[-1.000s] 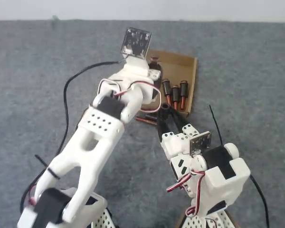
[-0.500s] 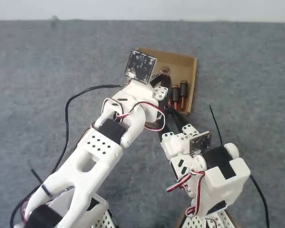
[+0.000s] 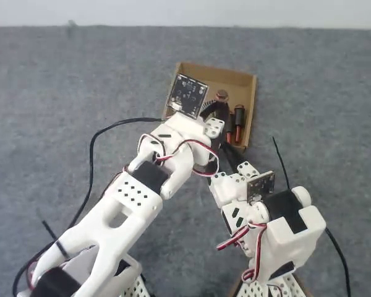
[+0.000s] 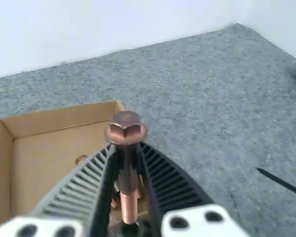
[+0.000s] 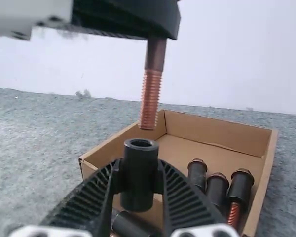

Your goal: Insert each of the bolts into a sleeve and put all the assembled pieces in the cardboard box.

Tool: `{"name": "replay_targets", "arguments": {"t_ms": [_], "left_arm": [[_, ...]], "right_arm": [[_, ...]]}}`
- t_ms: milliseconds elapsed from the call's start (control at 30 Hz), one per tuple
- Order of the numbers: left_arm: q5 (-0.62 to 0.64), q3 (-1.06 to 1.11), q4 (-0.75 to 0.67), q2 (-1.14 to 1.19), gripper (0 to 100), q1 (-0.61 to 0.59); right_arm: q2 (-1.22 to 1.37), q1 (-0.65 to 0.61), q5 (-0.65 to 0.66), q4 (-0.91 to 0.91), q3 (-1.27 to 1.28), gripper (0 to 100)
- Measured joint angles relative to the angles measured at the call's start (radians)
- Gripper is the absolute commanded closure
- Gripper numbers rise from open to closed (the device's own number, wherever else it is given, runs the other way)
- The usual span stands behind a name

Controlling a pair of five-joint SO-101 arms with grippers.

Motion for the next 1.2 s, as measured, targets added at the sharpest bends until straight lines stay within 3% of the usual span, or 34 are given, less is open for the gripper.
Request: {"name": "replay_targets", "arguments": {"t_ms": [1200], "left_arm": [[0.000, 0.126, 0.000, -0.015, 99, 0.008]], "right_arm": [[0.000, 0.000, 0.038, 0.000, 0.000, 99.1]]}}
